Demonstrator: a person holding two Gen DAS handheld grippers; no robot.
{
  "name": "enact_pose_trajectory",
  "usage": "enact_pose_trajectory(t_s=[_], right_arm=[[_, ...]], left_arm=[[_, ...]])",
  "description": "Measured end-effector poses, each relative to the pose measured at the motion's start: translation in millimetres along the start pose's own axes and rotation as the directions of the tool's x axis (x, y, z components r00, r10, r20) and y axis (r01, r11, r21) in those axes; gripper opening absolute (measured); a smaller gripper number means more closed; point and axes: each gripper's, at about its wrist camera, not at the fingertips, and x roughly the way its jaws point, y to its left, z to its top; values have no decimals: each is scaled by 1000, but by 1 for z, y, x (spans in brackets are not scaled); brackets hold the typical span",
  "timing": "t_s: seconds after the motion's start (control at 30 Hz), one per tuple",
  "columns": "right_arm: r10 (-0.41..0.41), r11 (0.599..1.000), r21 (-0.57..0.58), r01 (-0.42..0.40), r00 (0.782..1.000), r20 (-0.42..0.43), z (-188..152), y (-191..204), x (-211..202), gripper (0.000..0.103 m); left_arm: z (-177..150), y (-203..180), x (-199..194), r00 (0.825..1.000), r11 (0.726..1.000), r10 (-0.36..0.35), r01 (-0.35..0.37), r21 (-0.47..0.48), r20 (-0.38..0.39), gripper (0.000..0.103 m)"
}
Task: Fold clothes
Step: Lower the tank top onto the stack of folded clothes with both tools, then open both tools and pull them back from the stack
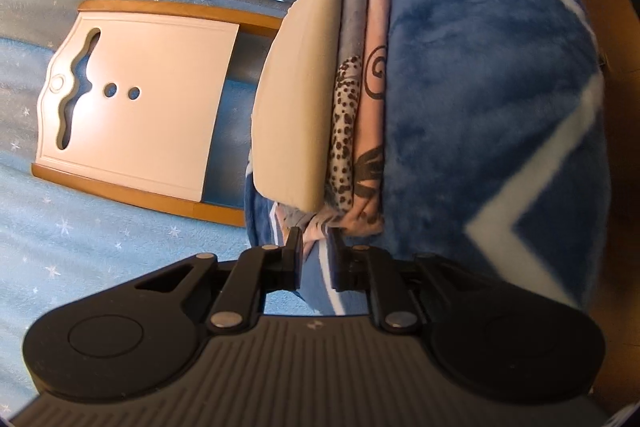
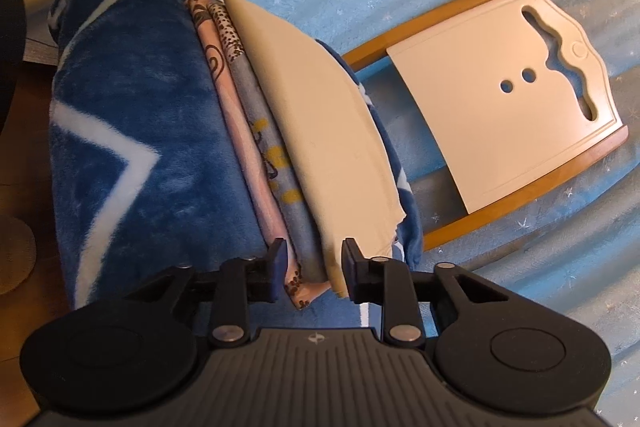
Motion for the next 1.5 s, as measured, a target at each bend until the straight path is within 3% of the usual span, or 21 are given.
enact_pose_trajectory(t_s=[0.27,0.33,0.5,0.6,0.7,0.8,0.97,1.03,1.07,1.17,1.33,1.4,1.5], right_arm=[[0,1000,9,0,1000,-2,8,-1,9,26],[11,1000,7,-11,1000,-6,8,-2,12,9],[11,1000,-4,-11,1000,-12,4,-2,17,8],[18,1000,-7,-18,1000,-22,5,3,18,15],[13,1000,29,-13,1000,-24,7,3,15,19],[23,997,74,-21,999,-35,6,7,10,29],[46,972,234,-30,997,-61,0,6,-1,23],[66,924,381,-38,996,-61,-5,-1,-8,24],[86,882,470,-47,994,-62,-8,-5,-11,23],[136,712,700,-63,990,-49,-23,-10,-17,24],[157,455,889,-61,988,-12,-41,-21,-22,29],[161,384,921,-63,987,0,-44,-25,-24,33],[168,346,935,-75,986,16,-45,-27,-26,41]], left_arm=[[14,1,-2,999,1000,7,-6,-15,51,23],[17,1,0,999,1000,2,-1,-13,53,23],[16,-4,1,999,1000,-8,9,-20,46,21],[16,-5,-1,999,999,-14,15,-30,35,19],[16,2,-6,999,992,-47,48,-116,15,22],[17,14,-13,996,958,-91,83,-275,-15,23],[19,25,-28,988,863,-149,105,-495,-50,25],[19,30,-33,983,808,-173,105,-580,-63,30],[18,32,-35,980,775,-184,101,-624,-69,31],[18,39,-38,970,666,-230,101,-739,-75,32],[20,46,-35,956,554,-283,93,-827,-82,42],[20,52,-33,950,499,-302,86,-863,-80,46],[22,58,-32,946,442,-316,80,-893,-71,53]])
